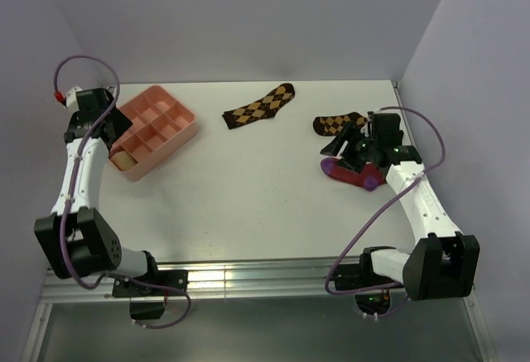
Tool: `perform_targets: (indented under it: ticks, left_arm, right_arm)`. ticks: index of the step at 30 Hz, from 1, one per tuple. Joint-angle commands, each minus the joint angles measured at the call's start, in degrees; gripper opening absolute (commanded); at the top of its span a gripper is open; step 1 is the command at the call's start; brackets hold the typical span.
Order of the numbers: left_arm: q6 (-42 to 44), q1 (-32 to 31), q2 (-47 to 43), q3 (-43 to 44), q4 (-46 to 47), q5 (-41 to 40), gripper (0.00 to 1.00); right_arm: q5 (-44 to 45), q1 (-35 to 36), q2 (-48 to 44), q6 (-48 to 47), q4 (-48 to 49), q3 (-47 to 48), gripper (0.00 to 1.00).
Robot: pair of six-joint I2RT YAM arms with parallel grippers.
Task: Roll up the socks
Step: Place the sock in the storage box, then move the sock to the center of the board.
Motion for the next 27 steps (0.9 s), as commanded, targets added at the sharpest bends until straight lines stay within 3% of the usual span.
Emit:
perform_targets:
  ticks: [1,3,5,10,15,19,27]
  left_arm:
    - [3.1,0.2,-6.7,2.8,-1.8,6.6,0.75]
    - [4.6,0.1,-10.6,2.0,-2.1,10.3,0.88]
    - [5.2,0.2,-13.4,0.9,-2.9,12.4,0.94]
    - [6.9,-0.6,-21.1,-1.9,-4.6,18.4,0.95]
    - [9.5,-6.3,-25.9,-5.0,-5.6,18.0,0.95]
    - [10.0,-9.0,-27.8,-7.5,-5.5,19.1,0.95]
    - [10.0,-10.8,-28.2,-8.9,-5.3,22.5,0.95]
  right_arm:
    - [13.9,-0.4,-1.5,-0.3,-3.4,4.2,0.71]
    - [18.5,-0.4,-0.2,1.1,-5.6,5.7,0.71]
    - [23.3,-0.3,2.2,2.2,-6.7,6.9,0.70]
    - [29.1,-0.1,10.1,4.1,-6.1,9.7,0.68]
    - [31.8,0.3,19.2,3.6,-4.4,11.8,0.64]
    - [34.8,0.9,25.5,2.5,-2.0,11.3,0.57]
    - [35.4,6.5,35.2,1.9,-2.8,13.0,0.55]
